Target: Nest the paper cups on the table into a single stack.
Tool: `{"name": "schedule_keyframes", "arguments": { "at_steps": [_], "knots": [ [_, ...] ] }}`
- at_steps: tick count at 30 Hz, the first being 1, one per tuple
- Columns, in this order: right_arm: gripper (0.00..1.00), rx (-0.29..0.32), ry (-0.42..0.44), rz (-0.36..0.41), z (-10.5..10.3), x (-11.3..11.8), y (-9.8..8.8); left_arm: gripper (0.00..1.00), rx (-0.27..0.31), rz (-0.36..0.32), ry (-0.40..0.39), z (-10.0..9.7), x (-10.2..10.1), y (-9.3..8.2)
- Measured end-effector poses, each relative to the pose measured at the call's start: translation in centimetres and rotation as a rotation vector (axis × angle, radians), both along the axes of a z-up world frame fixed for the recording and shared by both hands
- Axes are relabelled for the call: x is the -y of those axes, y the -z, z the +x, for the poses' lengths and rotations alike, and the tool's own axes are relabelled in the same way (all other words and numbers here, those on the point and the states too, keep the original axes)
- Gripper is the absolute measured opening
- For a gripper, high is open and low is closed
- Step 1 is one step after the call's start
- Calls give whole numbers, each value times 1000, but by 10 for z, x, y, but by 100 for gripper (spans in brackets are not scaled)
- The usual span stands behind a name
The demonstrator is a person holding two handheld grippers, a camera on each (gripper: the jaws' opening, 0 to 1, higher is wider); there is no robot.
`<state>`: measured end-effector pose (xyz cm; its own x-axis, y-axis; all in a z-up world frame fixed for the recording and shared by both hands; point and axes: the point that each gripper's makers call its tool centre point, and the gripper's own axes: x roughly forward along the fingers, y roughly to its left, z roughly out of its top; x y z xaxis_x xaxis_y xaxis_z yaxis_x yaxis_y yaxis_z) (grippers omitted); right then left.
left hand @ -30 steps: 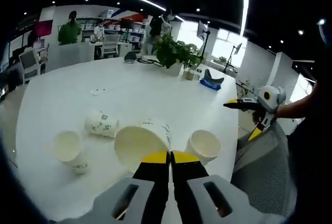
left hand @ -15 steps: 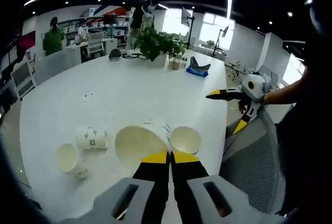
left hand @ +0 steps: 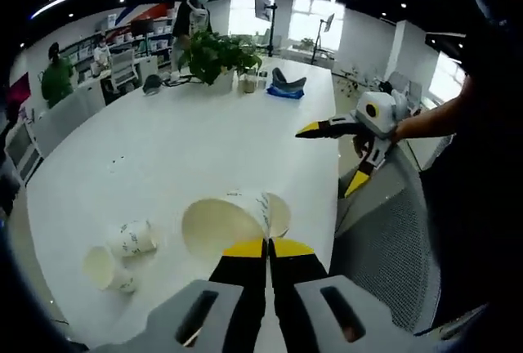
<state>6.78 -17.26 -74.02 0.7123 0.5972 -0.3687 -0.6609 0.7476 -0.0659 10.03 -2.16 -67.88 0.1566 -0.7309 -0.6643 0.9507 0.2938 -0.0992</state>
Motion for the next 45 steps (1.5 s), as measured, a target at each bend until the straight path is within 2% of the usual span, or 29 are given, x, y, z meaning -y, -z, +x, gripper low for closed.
{"name": "schedule_keyframes", "arguments": {
  "at_steps": [10,22,27,38,45],
  "knots": [
    [91,11,7,4,1,3,-1,0,29,42,73,-5,15,6],
    [91,13,14,9,2,5,-1,0,39,64,117,-4,32,13],
    [91,11,10,7,2,4,0,0,54,94,141,-4,41,21],
    [90,16,17,7,2,5,-1,0,48,125,185,-9,56,37],
    [91,17,20,12,3,5,-2,0,18,117,194,-11,66,47]
  ]
}}
